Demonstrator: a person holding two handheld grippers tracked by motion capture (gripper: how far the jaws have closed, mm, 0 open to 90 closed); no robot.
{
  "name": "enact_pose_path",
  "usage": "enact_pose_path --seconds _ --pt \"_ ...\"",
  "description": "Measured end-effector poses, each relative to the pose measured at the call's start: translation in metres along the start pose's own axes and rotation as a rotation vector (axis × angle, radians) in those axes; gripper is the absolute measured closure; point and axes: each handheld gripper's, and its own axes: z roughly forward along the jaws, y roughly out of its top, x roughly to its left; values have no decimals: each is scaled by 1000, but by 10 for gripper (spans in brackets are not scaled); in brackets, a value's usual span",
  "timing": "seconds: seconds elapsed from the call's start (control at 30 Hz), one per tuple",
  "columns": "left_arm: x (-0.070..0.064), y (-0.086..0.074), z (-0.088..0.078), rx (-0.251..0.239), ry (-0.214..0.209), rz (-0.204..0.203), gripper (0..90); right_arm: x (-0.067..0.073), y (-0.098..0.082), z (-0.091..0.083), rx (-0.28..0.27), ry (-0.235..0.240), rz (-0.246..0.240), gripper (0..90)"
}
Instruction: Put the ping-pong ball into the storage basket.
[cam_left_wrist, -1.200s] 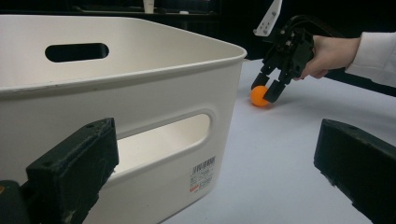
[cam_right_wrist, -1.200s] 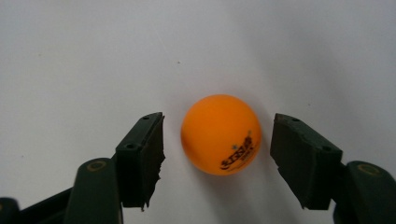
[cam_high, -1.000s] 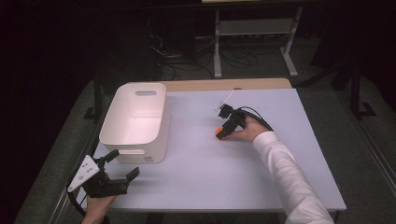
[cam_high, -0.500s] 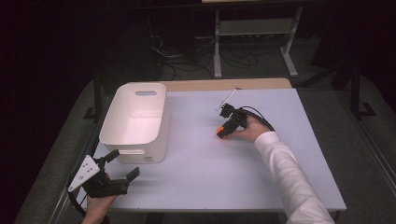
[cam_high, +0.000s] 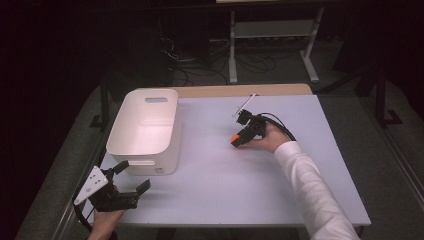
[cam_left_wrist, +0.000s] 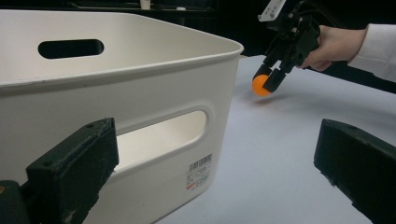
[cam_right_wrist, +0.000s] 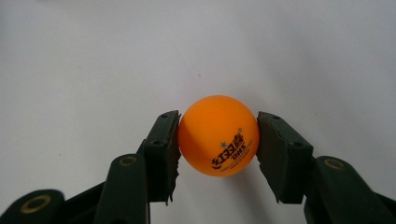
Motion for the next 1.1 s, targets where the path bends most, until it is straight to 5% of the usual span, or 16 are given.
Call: enact_pose_path --seconds 0.67,1.1 --pt "-1 -1 2 14 -3 13 0 26 7 -27 -89 43 -73 494" --pt "-1 0 2 15 -2 14 0 32 8 -39 -103 39 -76 495"
